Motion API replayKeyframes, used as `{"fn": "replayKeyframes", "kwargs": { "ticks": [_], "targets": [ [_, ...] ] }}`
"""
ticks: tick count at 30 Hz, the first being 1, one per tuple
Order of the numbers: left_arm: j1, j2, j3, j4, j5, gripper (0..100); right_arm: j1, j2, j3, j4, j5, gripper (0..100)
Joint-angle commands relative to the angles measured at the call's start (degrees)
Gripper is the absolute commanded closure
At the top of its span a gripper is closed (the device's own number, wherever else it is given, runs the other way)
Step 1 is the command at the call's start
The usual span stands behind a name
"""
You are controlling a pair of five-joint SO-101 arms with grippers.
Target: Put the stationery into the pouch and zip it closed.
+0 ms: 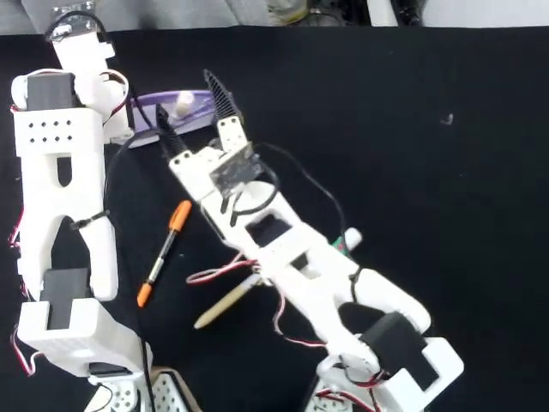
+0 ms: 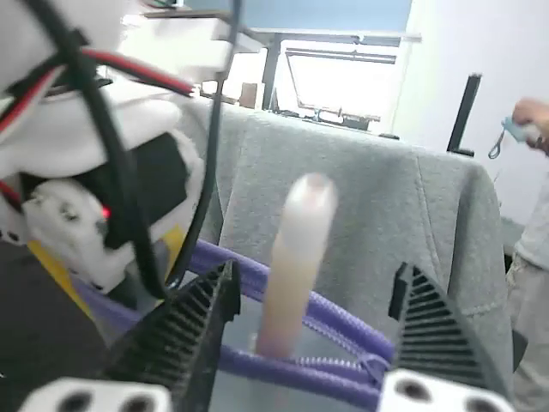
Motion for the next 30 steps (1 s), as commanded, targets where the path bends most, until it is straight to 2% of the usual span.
{"fn": "replayKeyframes", "kwargs": {
  "ticks": [1, 4, 8, 14, 18, 21, 24, 30],
  "targets": [
    [-1.4, -0.3, 1.4, -2.3, 0.4, 97, -0.7, -0.8, -1.6, -0.5, 4.5, 77.6],
    [-3.5, -0.3, 4.4, -6.3, 0.4, 97, -0.5, -4.8, -1.0, 3.0, 4.7, 78.3],
    [-7.5, -0.4, 6.7, -10.2, 0.5, 97, -0.5, -16.0, -1.5, 16.8, 4.7, 78.3],
    [-11.3, -0.4, 6.8, -10.3, 0.4, 97, -1.0, -35.2, -13.2, 54.2, 4.1, 78.6],
    [-14.6, -0.4, 6.8, -10.5, 0.3, 97, -0.9, -39.0, -23.7, 75.3, -3.9, 78.6],
    [-16.7, -0.4, 6.7, -10.6, 0.3, 97, 0.1, -38.2, -27.5, 86.7, -5.2, 78.6],
    [-17.2, -0.4, 6.9, -10.6, 0.2, 97, 0.1, -36.5, -28.2, 95.0, -0.4, 78.6],
    [-16.7, -0.4, 7.1, -10.6, 0.2, 97, 0.0, -31.7, -26.5, 108.3, 17.5, 78.7]
  ]
}}
